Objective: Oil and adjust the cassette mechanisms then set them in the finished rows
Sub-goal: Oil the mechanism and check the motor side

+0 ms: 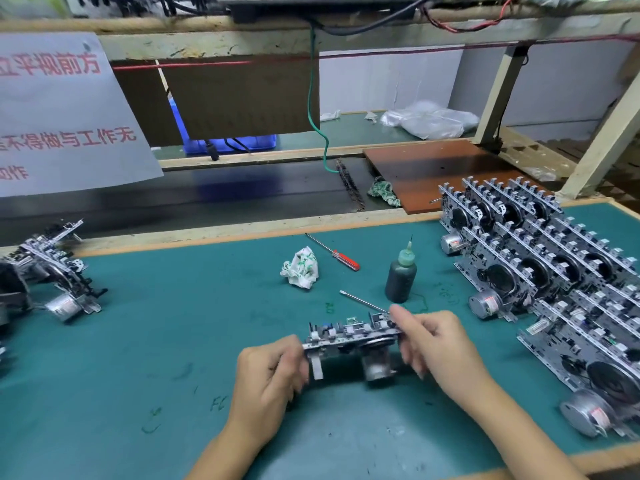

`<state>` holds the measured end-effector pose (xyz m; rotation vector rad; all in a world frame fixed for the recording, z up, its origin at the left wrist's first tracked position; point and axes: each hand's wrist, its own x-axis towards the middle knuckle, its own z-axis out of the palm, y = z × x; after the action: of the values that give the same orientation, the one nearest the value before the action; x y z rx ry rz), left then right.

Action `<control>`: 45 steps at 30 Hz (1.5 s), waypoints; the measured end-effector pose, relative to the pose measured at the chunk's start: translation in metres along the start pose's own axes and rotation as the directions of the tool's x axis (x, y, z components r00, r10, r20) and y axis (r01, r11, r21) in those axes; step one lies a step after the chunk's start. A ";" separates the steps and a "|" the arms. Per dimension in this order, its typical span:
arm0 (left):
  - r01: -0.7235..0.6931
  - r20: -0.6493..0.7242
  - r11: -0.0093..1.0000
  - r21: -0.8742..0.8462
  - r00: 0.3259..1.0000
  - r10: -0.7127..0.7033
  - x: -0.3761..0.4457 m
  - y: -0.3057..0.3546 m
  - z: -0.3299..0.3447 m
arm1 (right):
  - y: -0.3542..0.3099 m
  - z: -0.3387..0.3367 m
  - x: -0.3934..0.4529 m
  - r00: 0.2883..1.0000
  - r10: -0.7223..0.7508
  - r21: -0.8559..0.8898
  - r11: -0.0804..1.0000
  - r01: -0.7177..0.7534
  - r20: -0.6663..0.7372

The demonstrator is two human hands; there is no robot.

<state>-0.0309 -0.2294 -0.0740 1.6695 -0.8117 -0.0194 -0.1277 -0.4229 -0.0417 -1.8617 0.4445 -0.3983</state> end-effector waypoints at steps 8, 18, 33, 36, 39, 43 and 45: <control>0.229 -0.054 0.973 0.014 0.972 -0.228 0.003 0.000 0.002 | -0.017 -0.003 0.011 0.977 0.149 -0.256 0.961 -0.106 0.153; -0.208 0.032 0.930 0.304 0.978 0.208 0.036 0.021 -0.003 | -0.009 -0.009 0.018 0.937 -0.197 -0.180 0.950 0.255 0.288; -0.251 -0.090 0.947 0.201 0.958 0.273 0.092 0.000 0.014 | -0.005 0.026 0.068 0.993 -0.056 0.095 0.994 0.046 0.105; -0.278 -0.120 0.938 0.208 0.944 0.307 0.085 -0.008 0.013 | -0.001 0.034 0.070 0.987 -0.098 0.141 0.987 0.080 0.127; -0.289 -0.120 0.928 0.234 0.939 0.323 0.080 -0.008 0.013 | 0.002 0.029 0.072 0.969 -0.137 0.152 0.983 0.107 0.205; -0.316 -0.085 0.925 0.212 0.937 0.339 0.083 -0.006 0.014 | 0.008 0.022 0.075 0.946 -0.176 0.200 0.972 0.123 0.272; -0.315 -0.079 0.928 0.199 0.939 0.335 0.084 -0.007 0.014 | 0.011 0.024 0.077 0.948 -0.181 0.194 0.972 0.132 0.262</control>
<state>0.0298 -0.2838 -0.0493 1.6705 -1.0209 0.3887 -0.0508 -0.4440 -0.0548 -1.7529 0.0665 -0.2658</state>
